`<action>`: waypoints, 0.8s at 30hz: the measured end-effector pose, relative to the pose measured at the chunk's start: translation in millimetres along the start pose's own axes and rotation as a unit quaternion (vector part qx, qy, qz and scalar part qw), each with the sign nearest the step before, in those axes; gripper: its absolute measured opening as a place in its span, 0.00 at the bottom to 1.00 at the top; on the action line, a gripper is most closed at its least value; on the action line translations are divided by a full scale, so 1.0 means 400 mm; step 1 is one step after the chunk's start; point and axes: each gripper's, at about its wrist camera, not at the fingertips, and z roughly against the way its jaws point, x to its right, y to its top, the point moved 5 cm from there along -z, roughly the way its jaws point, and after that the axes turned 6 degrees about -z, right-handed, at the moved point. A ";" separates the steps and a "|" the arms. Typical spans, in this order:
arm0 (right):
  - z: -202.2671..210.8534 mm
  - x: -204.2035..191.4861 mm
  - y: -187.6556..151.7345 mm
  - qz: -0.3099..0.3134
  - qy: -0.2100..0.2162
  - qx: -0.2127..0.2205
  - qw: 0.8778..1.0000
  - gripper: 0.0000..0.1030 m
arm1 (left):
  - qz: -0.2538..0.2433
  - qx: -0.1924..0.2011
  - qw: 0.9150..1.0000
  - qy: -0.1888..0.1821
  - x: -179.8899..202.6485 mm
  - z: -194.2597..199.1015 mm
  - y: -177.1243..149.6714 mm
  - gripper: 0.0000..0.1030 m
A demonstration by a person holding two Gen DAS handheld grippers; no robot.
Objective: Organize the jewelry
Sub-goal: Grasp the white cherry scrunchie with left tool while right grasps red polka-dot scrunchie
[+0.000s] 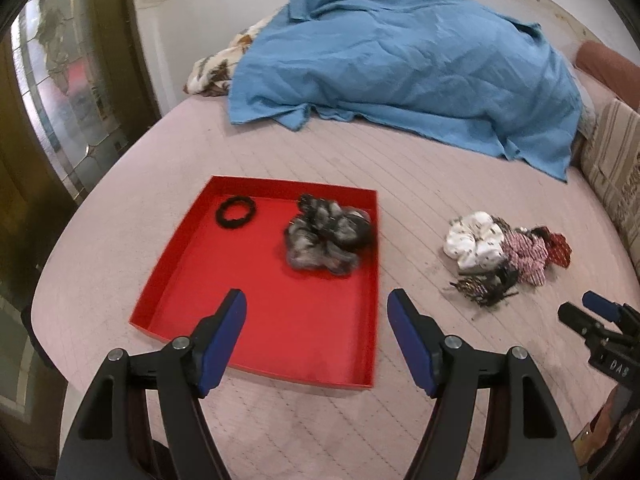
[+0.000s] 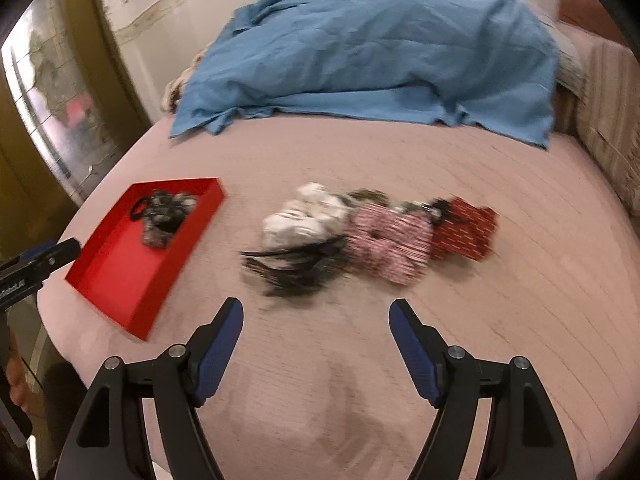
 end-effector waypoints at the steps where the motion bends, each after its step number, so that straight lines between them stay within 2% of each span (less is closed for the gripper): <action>1: 0.002 0.021 -0.001 -0.006 -0.004 0.001 1.000 0.77 | -0.003 -0.003 1.000 -0.003 0.011 -0.003 0.001 0.70; 7: 0.016 0.134 -0.013 -0.039 -0.029 0.006 0.999 0.77 | -0.008 -0.016 1.000 -0.024 0.057 -0.033 0.004 0.70; 14: 0.016 0.229 -0.014 -0.075 -0.043 0.011 0.996 0.77 | -0.017 -0.033 0.997 -0.065 0.133 -0.085 0.032 0.70; 20: -0.007 0.272 0.009 -0.094 -0.045 0.014 0.994 0.77 | -0.011 -0.045 0.994 -0.101 0.196 -0.164 0.091 0.70; 24: -0.034 0.288 0.032 -0.100 -0.040 0.017 0.994 0.77 | -0.005 -0.066 0.991 -0.119 0.231 -0.252 0.130 0.70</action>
